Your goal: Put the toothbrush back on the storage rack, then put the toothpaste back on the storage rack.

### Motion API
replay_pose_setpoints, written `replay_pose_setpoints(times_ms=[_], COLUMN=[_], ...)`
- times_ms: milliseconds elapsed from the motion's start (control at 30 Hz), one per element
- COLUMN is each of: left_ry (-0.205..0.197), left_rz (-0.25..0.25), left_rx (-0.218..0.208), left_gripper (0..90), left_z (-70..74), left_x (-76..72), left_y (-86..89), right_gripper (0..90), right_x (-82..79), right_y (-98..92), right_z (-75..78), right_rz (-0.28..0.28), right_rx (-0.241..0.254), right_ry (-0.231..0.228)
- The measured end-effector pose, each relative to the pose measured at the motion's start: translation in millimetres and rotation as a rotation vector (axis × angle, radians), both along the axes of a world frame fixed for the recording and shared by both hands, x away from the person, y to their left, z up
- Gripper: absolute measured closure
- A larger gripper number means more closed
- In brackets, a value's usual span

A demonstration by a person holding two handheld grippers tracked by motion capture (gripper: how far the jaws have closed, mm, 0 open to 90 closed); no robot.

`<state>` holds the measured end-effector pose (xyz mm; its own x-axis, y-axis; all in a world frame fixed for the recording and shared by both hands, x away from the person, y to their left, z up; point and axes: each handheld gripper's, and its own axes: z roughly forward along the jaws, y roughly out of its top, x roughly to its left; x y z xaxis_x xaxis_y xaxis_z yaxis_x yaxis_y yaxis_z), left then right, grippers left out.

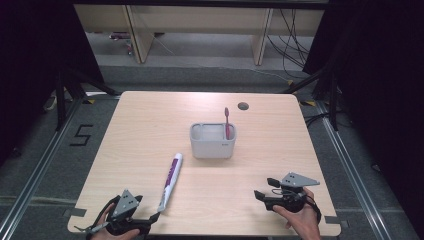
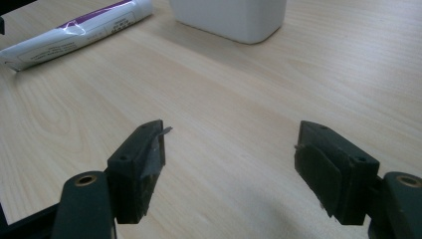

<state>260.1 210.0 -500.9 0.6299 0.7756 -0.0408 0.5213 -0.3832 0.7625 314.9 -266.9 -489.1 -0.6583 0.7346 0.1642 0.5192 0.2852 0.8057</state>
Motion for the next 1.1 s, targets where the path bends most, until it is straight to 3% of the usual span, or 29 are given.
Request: replay_pose_setpoints(times_ms=[133,167,333,367,400,467,500,833,867,933,1000,1067,1100], left_ry=[0.000,0.001,0.000,0.001,0.002,-0.004,-0.002,-0.001,0.000,-0.011,-0.001,0.003,0.004], left_rz=[-0.002,-0.003,-0.004,-0.004,-0.005,-0.002,-0.007,-0.008,-0.011,-0.013,-0.011,-0.027,-0.026], left_rx=[0.003,0.003,0.005,0.005,0.021,0.001,0.004,0.015,-0.010,-0.017,-0.034,-0.017,-0.025], left_gripper=[17.4,17.4,17.4,17.4,17.4,17.4,17.4,17.4,17.4,17.4,17.6,18.8,18.7], left_z=[0.0,-0.1,-0.1,-0.1,0.5,-0.2,0.2,0.8,0.9,1.0,1.9,2.4,2.7], left_x=[-0.4,-0.3,-0.1,-0.2,0.0,-0.3,-0.4,-0.7,-1.1,-1.4,-1.8,-1.5,-1.9], left_y=[-1.0,-0.9,0.3,0.2,0.7,-0.8,-0.5,0.2,-0.7,-2.1,-4.6,-3.7,-3.8], right_gripper=[27.1,26.6,23.4,22.9,22.8,22.4,22.3,22.6,22.6,23.0,23.1,23.1,23.1], right_x=[-3.5,-6.2,-11.2,-12.0,-12.5,-16.3,-15.8,-19.4,-19.9,-22.2,-19.3,-18.3,-19.5], right_y=[-1.9,-1.5,-3.9,-3.6,-3.6,-3.3,-4.3,-5.0,-4.2,-2.2,-2.8,-4.2,-3.1], right_z=[-1.8,-1.4,-3.2,-4.0,-4.8,-3.4,-3.7,-3.6,-4.1,-4.1,-5.7,-4.8,-4.4], right_rz=[0.010,0.007,0.013,0.015,0.013,0.004,0.016,0.028,0.024,0.009,0.025,0.020,0.015], right_rx=[-0.017,-0.004,-0.022,-0.004,-0.021,-0.023,-0.033,-0.051,-0.045,-0.037,-0.040,-0.064,-0.050], right_ry=[-0.009,0.012,0.019,0.037,0.017,0.038,0.020,0.016,0.023,0.048,0.022,0.005,0.027])
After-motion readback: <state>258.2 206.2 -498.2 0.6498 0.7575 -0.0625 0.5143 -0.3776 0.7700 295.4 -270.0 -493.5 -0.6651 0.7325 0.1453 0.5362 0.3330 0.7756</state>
